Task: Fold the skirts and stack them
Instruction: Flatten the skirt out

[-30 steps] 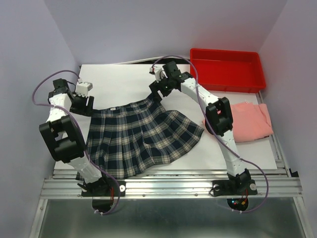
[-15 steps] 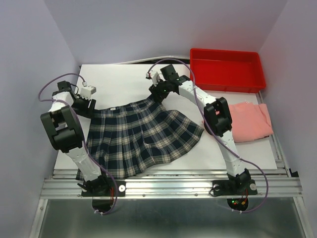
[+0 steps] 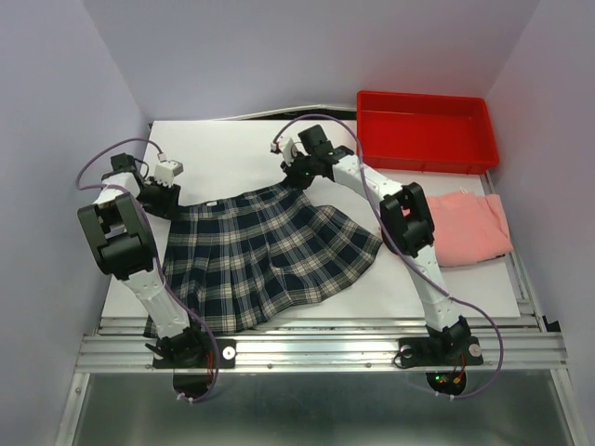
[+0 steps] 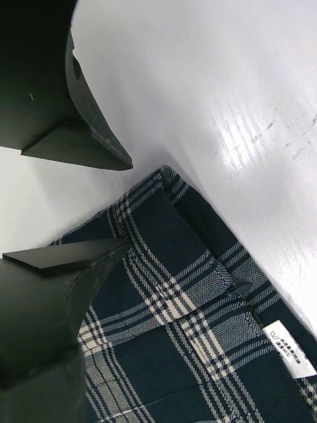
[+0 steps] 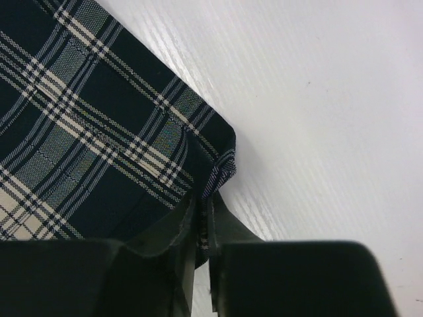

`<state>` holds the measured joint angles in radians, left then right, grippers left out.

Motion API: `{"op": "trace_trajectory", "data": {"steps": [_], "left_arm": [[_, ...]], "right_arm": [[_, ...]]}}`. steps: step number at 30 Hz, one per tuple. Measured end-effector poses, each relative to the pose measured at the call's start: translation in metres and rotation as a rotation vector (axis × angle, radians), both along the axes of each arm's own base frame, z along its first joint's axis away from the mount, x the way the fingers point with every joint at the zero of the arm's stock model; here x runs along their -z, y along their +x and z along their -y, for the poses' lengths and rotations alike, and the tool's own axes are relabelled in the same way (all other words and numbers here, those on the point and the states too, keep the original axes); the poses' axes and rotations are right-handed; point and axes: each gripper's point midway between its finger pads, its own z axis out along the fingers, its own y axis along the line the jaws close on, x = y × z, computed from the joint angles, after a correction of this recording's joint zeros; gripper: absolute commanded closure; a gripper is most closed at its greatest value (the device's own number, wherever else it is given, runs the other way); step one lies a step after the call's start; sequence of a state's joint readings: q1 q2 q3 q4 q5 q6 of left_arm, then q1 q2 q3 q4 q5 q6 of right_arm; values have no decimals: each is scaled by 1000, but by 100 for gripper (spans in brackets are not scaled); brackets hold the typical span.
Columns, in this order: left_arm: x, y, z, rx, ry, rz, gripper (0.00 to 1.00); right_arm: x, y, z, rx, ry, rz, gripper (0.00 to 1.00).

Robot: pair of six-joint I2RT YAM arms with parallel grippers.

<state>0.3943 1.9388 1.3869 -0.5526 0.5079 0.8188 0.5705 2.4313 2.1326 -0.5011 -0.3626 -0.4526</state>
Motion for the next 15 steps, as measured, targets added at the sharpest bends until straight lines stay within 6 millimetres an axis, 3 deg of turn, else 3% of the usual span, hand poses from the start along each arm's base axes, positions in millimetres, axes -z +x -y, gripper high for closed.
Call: {"op": "trace_trajectory", "data": {"steps": [5, 7, 8, 9, 15], "left_arm": [[14, 2, 4, 18, -31, -13, 60], [13, 5, 7, 25, -48, 1, 78], [12, 7, 8, 25, -57, 10, 96], [11, 10, 9, 26, -66, 23, 100], [0, 19, 9, -25, -144, 77, 100]], "right_arm": [[-1, 0, -1, 9, 8, -4, 99], [-1, -1, -2, 22, 20, -19, 99], [-2, -1, -2, 33, 29, -30, 99], [-4, -1, -3, 38, 35, -35, 99], [-32, 7, 14, 149, 145, -119, 99]]}}
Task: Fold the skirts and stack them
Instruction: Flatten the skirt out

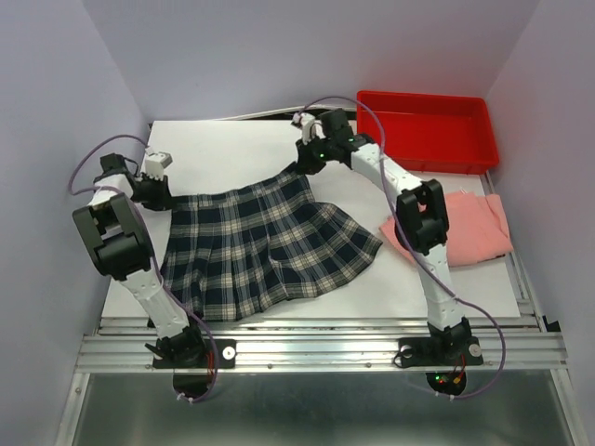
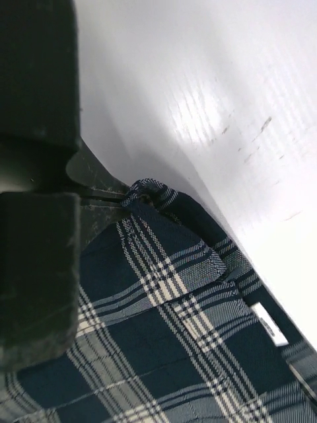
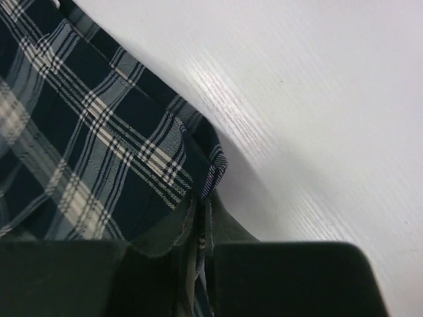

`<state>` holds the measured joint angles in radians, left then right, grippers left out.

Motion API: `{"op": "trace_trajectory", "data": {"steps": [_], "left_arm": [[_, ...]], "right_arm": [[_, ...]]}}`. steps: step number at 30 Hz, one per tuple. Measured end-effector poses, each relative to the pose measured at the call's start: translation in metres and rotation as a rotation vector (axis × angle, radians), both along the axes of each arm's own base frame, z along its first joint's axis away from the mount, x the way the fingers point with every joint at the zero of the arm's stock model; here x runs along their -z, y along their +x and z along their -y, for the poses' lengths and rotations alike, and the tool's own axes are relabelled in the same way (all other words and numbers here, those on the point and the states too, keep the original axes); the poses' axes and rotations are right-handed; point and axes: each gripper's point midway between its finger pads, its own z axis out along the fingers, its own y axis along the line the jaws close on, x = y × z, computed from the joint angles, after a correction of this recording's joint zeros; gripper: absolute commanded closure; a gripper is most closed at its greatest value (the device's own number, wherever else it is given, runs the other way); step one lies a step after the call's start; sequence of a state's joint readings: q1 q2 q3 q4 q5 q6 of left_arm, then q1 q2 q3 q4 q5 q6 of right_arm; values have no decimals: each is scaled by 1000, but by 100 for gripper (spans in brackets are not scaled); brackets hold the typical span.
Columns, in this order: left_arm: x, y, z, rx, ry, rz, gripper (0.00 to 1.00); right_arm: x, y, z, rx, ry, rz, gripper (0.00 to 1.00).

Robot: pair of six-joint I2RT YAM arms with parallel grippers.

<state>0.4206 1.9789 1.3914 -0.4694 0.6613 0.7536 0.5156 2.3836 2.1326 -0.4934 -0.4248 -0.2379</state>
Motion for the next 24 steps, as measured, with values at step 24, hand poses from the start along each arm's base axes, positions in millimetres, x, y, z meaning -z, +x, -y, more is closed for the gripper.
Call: {"op": "trace_trajectory", "data": {"steps": [24], "left_arm": [[-342, -84, 71, 34, -163, 831, 100]], "right_arm": [[-297, -86, 117, 177, 544, 206, 99]]}}
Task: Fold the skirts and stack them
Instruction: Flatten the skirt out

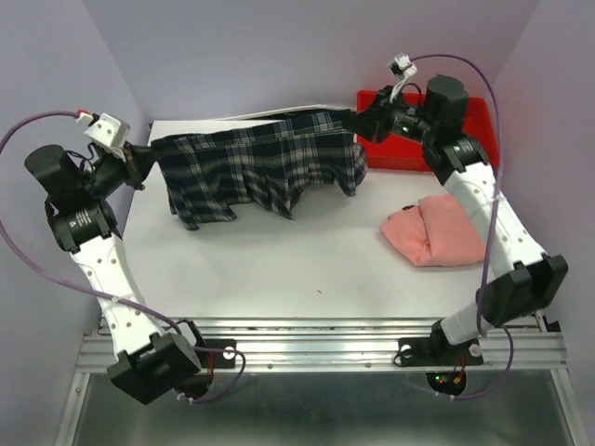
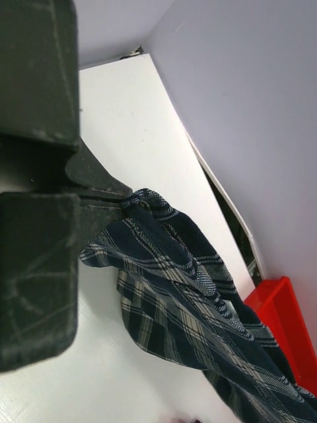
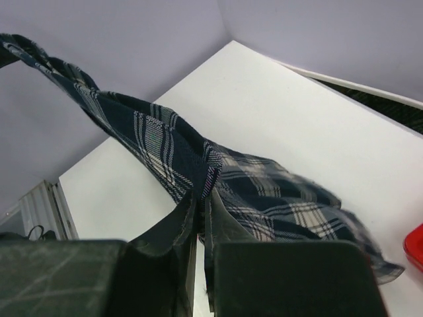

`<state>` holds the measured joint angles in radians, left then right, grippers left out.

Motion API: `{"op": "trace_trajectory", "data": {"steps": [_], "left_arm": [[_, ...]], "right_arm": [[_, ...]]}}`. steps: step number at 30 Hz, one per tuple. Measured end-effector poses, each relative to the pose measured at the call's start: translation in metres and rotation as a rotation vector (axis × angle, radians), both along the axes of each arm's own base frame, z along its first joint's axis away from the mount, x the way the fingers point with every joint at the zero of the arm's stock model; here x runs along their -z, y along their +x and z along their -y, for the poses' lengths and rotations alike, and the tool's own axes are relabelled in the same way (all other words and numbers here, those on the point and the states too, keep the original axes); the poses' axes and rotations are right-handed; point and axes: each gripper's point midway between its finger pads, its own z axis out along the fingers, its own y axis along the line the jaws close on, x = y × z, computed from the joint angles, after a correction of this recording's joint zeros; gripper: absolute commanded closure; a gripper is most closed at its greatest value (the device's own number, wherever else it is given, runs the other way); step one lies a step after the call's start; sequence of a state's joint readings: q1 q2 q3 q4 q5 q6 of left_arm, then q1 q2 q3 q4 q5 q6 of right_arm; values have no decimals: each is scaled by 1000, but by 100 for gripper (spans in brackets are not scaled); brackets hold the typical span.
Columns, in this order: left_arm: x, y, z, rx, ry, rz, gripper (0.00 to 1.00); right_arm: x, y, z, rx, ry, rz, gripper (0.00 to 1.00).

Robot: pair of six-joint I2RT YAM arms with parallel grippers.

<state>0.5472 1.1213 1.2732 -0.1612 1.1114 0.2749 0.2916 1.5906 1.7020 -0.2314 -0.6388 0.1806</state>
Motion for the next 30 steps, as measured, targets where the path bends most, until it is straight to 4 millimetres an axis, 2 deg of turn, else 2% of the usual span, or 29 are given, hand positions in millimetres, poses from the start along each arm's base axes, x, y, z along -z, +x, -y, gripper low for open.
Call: {"op": "trace_trajectory", "data": {"steps": [4, 6, 8, 10, 13, 15, 17, 19, 21, 22, 23, 24, 25, 26, 27, 28, 29, 30], "left_arm": [[-13, -28, 14, 6, 42, -6, 100], [-14, -37, 19, 10, 42, -36, 100], [-14, -43, 22, 12, 36, -63, 100], [-16, -46, 23, 9, 19, -95, 100], [-15, -39, 18, -15, -5, -126, 100], [-6, -29, 14, -35, -20, -168, 100], [10, -12, 13, -47, -24, -224, 100], [35, 14, 18, -47, -14, -291, 100], [68, 45, 17, -64, 0, -361, 92], [90, 63, 14, -87, -6, -407, 88], [121, 80, 9, -109, -16, -473, 82], [147, 93, 3, -137, -24, -534, 67], [175, 108, -7, -178, -21, -595, 61], [202, 123, -20, -229, -18, -651, 50], [223, 137, -35, -277, -14, -699, 48], [234, 152, -47, -314, -13, -726, 45], [245, 164, -56, -334, -10, -739, 32], [255, 184, -74, -376, -4, -749, 11]], "right_arm": [[-15, -36, 17, 43, 4, 22, 99], [-23, -56, 23, 55, 7, 36, 99], [-30, -66, 27, 62, 8, 50, 99], [-31, -66, 28, 72, 5, 49, 99], [-12, -41, 22, 85, -25, 8, 99], [10, -19, 16, 92, -52, -35, 99], [53, 19, 8, 115, -103, -103, 99], [99, 53, 2, 135, -150, -177, 99], [149, 90, -4, 162, -197, -238, 95], [170, 103, -6, 169, -213, -267, 85], [197, 119, -10, 175, -233, -300, 69], [215, 128, -12, 177, -243, -320, 43], [233, 141, -13, 190, -268, -327, 31], [253, 151, -13, 214, -294, -346, 22], [267, 161, -9, 237, -321, -354, 14], [278, 167, -4, 259, -346, -376, 14], [282, 173, -1, 272, -359, -376, 13], [283, 179, 0, 280, -378, -368, 13]]}}
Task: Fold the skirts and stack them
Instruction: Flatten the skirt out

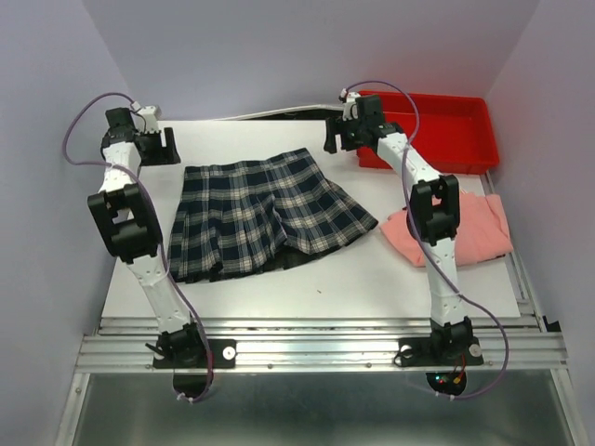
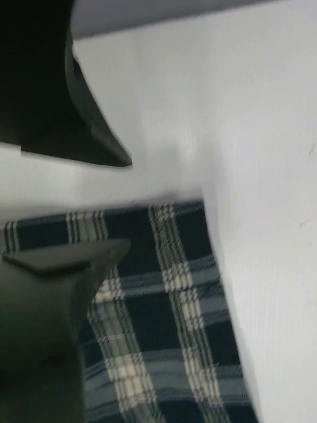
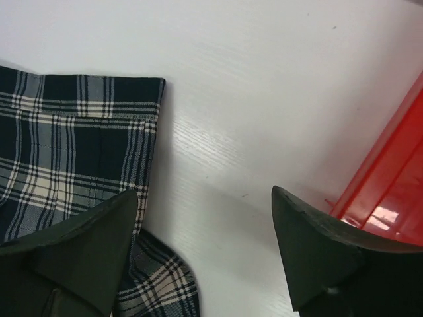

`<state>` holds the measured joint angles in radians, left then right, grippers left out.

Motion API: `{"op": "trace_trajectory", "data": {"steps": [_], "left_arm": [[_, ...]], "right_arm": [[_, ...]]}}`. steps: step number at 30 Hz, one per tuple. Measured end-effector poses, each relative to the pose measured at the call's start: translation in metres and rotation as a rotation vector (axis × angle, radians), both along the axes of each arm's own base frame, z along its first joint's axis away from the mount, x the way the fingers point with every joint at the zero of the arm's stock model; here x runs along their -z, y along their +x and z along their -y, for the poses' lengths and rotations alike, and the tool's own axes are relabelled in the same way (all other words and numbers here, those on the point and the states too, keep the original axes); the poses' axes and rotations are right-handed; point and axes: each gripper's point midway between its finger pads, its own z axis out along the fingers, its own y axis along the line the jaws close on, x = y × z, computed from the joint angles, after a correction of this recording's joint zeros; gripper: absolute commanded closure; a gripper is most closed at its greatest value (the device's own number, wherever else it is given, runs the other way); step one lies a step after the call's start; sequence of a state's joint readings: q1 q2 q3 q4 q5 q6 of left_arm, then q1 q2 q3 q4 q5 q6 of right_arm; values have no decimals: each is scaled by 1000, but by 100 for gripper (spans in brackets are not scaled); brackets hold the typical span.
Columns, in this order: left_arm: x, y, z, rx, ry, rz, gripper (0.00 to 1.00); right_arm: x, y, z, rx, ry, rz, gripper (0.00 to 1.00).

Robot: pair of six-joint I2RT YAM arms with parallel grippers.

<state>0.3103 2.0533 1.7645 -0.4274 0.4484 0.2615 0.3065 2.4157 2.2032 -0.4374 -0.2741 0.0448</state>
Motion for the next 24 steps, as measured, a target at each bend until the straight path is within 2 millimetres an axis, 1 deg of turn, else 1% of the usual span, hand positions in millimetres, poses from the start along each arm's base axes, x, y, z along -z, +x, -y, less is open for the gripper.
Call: {"op": "trace_trajectory", "data": {"steps": [1, 2, 3, 4, 6, 7, 8, 10, 11, 12, 13, 14, 15, 16, 17, 18, 19, 20, 21, 22, 23, 24], "left_arm": [[1, 12, -8, -13, 12, 5, 9], [1, 20, -16, -30, 17, 4, 9], [-4, 22, -19, -38, 24, 10, 9], [-10, 22, -21, -41, 28, 16, 9], [-31, 14, -18, -35, 42, 35, 11], [-38, 9, -15, -29, 51, 46, 12], [-50, -4, -8, -18, 62, 58, 16], [-67, -36, 9, 9, 75, 61, 20], [-70, -50, 17, 23, 78, 57, 24], [-73, -64, 24, 36, 78, 54, 32], [-70, -79, 31, 53, 80, 48, 35], [-66, -93, 38, 69, 79, 35, 37], [-55, -109, 45, 90, 76, 8, 41], [-46, -120, 49, 98, 71, -22, 43], [-33, -130, 51, 107, 67, -55, 44], [-15, -143, 54, 123, 65, -106, 47], [-4, -151, 56, 130, 62, -136, 48], [11, -162, 58, 139, 62, -179, 49], [26, -175, 62, 154, 57, -230, 51], [37, -185, 67, 171, 55, -269, 55], [42, -191, 70, 182, 57, -290, 58], [47, -196, 73, 198, 63, -313, 59]], "right_arm": [[-3, 4, 4, 5, -17, 12, 16], [-5, 5, 6, 3, -23, 15, 19], [-13, 3, 9, -15, -36, 30, 26], [-22, -2, 8, -45, -38, 41, 30], [-34, -16, 6, -108, -45, 61, 39], [-38, -29, 6, -146, -54, 51, 40], [-43, -43, 5, -187, -67, 40, 43], [-50, -62, 0, -249, -84, 29, 48], [-49, -73, -5, -290, -99, 13, 51], [-44, -82, -7, -326, -116, -7, 52], [-38, -89, -9, -345, -126, -34, 52], [-27, -98, -9, -367, -138, -73, 52], [-10, -112, -10, -400, -159, -131, 52], [1, -120, -10, -414, -171, -167, 53], [16, -131, -6, -430, -189, -216, 54], [30, -143, -2, -440, -202, -267, 56], [45, -155, 4, -449, -220, -322, 57], [54, -164, 9, -456, -231, -357, 59], [67, -177, 15, -466, -245, -410, 60], [75, -188, 19, -474, -253, -449, 61], [84, -201, 23, -489, -254, -497, 61], [87, -207, 24, -503, -247, -515, 62]]}}
